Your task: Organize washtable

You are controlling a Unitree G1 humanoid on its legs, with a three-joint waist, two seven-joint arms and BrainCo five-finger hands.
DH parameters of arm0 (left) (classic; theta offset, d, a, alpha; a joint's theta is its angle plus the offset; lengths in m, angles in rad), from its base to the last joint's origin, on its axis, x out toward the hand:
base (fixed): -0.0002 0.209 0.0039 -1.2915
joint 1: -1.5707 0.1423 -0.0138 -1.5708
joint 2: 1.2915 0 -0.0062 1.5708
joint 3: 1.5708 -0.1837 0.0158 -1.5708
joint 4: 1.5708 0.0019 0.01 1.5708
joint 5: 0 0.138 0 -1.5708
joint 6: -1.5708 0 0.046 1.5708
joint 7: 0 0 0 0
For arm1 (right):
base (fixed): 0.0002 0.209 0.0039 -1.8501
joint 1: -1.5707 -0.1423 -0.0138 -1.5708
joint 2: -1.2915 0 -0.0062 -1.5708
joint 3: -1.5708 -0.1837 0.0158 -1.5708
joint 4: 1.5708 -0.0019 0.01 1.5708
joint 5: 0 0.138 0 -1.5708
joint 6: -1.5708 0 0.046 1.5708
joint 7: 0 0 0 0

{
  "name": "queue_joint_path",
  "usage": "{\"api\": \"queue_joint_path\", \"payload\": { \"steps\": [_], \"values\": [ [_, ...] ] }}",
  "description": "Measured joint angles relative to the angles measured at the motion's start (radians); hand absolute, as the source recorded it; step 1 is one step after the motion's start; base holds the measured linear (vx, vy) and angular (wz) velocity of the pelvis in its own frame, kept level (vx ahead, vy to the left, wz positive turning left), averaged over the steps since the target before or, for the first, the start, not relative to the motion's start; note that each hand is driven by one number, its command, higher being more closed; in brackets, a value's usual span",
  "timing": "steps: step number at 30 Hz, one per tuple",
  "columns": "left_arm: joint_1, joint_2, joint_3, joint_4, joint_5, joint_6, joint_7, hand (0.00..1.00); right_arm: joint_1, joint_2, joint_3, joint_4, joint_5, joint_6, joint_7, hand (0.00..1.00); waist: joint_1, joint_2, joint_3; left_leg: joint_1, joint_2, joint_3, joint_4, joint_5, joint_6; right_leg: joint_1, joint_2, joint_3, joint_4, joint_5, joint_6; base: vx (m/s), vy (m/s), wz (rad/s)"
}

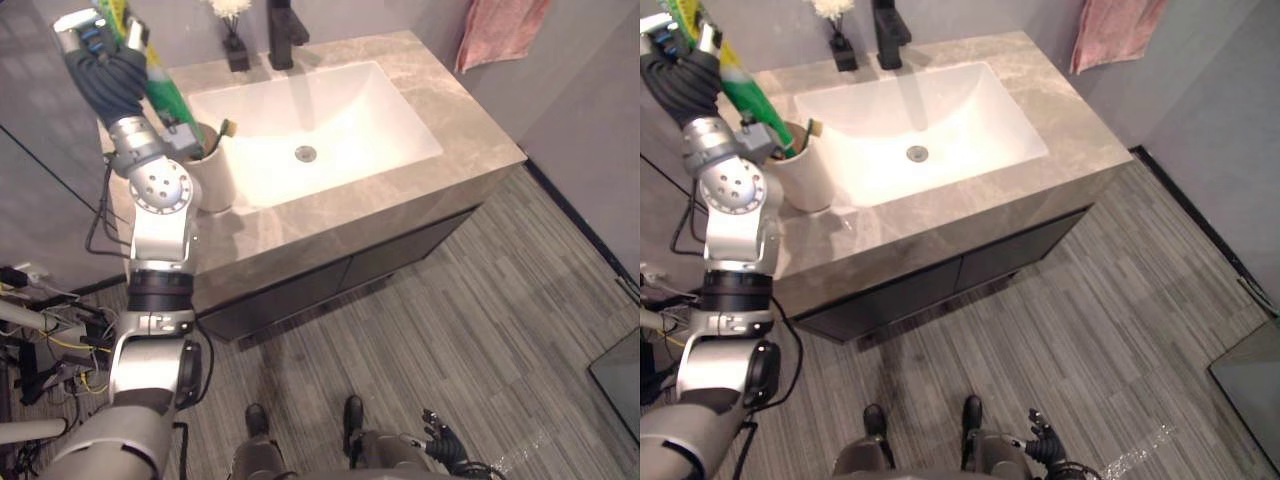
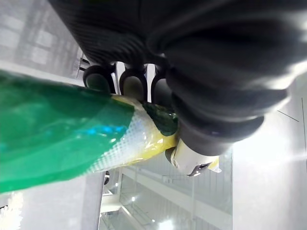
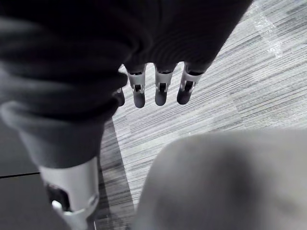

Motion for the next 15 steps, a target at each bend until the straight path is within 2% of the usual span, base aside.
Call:
{"api": "queue_joint_path", "payload": {
  "steps": [15],
  "values": [
    [-0.006, 0.000, -0.030, -0.003, 0.000, -0.001, -0.017, 1.00, -0.001, -0.015, 0.020, -0.051, 0.009, -0.019, 0.002, 0.00, 0.009, 0.014, 0.042, -0.057, 0.023, -0.014, 0.094, -0.042, 0.003, -0.021, 0.009, -0.001, 0.018, 0.000, 0.000, 0.00, -0.002, -0.01]
  ]
}}
